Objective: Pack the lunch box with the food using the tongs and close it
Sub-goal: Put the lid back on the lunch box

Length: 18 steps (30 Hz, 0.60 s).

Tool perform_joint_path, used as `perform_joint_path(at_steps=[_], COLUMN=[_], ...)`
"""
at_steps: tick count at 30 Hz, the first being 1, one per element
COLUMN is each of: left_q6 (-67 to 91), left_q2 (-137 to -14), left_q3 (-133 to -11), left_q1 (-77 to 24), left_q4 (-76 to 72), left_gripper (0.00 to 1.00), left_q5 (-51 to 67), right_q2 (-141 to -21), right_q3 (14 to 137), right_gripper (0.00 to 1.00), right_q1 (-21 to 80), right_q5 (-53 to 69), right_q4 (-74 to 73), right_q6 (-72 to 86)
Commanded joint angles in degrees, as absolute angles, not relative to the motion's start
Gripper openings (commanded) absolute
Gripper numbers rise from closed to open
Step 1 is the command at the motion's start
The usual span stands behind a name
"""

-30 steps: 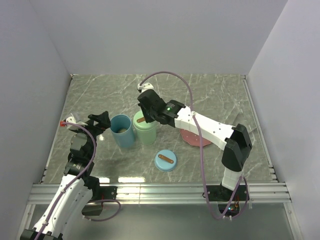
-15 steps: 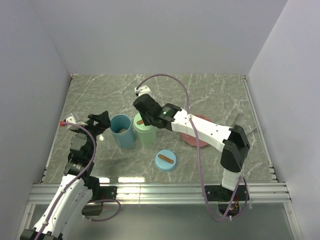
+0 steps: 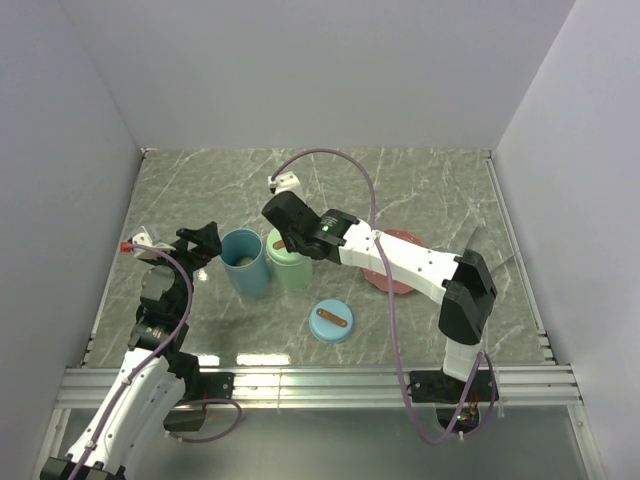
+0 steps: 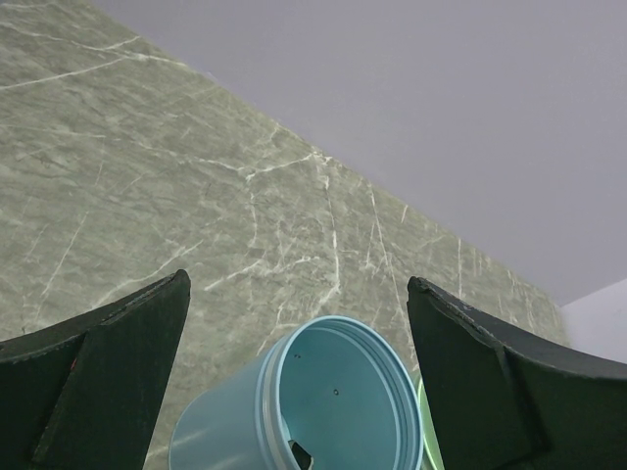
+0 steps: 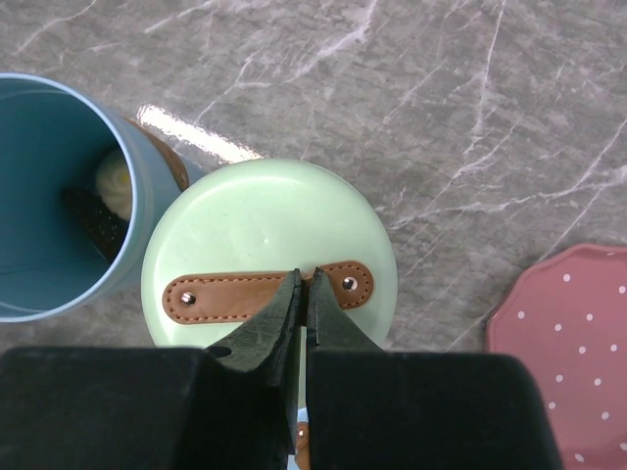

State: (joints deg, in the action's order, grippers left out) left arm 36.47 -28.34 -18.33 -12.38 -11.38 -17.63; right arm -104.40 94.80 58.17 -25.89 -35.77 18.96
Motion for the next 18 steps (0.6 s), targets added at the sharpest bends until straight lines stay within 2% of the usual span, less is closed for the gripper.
perform_joint_path(at_steps=[1, 7, 9, 10, 13, 18], left_q6=[36.2, 36.2, 36.2, 36.2, 36.2, 36.2], left_q2=[-28.2, -28.0, -27.9, -27.9, -27.8, -27.8], left_q3=[-18.7, -18.7, -18.7, -18.8, -18.7, -18.7], left_q1=[-12.2, -12.2, -12.2, -12.3, -12.3, -12.2], left_q4=[-13.6, -13.6, -13.6, -13.5, -13.4, -13.5], left_gripper=[0.99, 0.99, 1.0, 0.99, 0.99, 1.0], left_q5=[-16.5, -16.4, -16.3, -16.3, -16.3, -16.3], right_q2=[-107.2, -106.1, -105.6, -105.3, -104.7, -104.2], right_q3=[92.7, 91.0, 90.7, 90.7, 90.4, 90.8], right_gripper=[0.0, 0.0, 0.08, 0.18, 0.33, 0.43], right_q1=[59.1, 59.2, 59.3, 59.3, 59.3, 59.3], right_q5=[-25.5, -25.8, -25.5, -25.6, -25.5, -26.3], right_q4=[-37.5, -36.6, -36.5, -36.4, -35.9, -35.7], right_q6=[21.4, 21.8, 21.7, 21.6, 21.3, 20.9])
